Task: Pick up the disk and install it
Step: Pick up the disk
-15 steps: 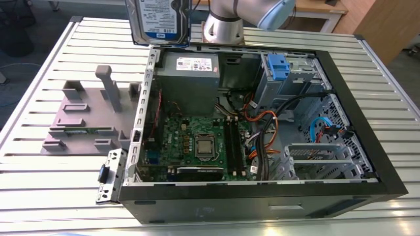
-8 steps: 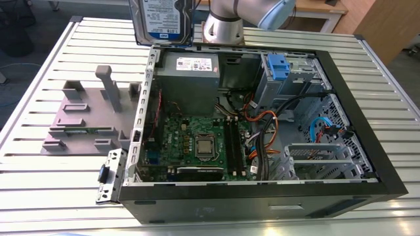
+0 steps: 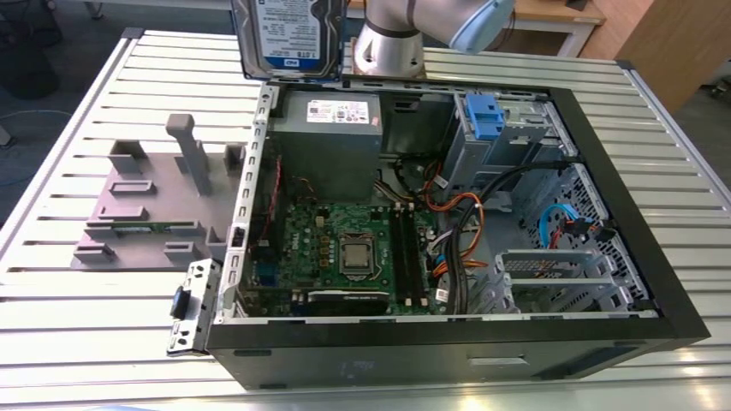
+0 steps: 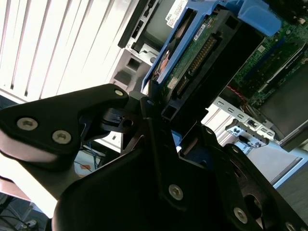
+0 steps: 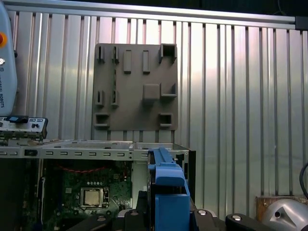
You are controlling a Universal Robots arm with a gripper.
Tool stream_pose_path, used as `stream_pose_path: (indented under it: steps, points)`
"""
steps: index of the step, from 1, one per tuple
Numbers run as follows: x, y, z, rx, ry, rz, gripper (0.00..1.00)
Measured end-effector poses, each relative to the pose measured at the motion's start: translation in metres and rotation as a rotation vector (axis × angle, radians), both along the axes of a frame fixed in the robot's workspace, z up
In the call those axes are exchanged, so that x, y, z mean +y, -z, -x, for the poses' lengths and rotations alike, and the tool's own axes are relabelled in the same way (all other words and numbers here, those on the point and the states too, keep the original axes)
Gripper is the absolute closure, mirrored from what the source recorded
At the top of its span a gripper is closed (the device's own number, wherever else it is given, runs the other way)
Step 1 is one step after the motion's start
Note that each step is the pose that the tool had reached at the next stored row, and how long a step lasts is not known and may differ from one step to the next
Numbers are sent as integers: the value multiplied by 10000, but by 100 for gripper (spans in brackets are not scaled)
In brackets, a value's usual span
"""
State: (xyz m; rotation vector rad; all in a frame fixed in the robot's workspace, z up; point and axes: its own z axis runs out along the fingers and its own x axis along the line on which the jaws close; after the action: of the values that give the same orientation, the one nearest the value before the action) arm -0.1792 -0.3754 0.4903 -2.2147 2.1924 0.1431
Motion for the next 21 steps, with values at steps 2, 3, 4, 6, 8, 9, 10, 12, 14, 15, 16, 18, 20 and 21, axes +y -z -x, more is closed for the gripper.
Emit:
stream_pose_path:
  steps: [2, 3, 4, 6, 8, 9, 10, 12, 14, 15, 16, 18, 20, 21]
  points:
    - [0, 0, -15, 0, 0, 0, 63]
    - [0, 0, -23, 0, -1, 0, 63]
    - [0, 0, -30, 1, -1, 0, 63]
    - [0, 1, -44, 0, 0, 0, 63]
    - [0, 1, -60, -1, 0, 0, 63]
    - [0, 1, -68, 0, 0, 0, 63]
    - [0, 1, -77, 0, 0, 0, 63]
    - [0, 1, -93, 0, 0, 1, 63]
    - [0, 1, -107, 0, 0, 0, 63]
    - [0, 2, -114, 0, 0, 0, 63]
    - [0, 2, -121, 0, 0, 0, 63]
    - [0, 2, -137, 0, 0, 0, 63]
    - [0, 2, -154, 0, 0, 1, 63]
    - [0, 2, -162, 1, -1, 1, 63]
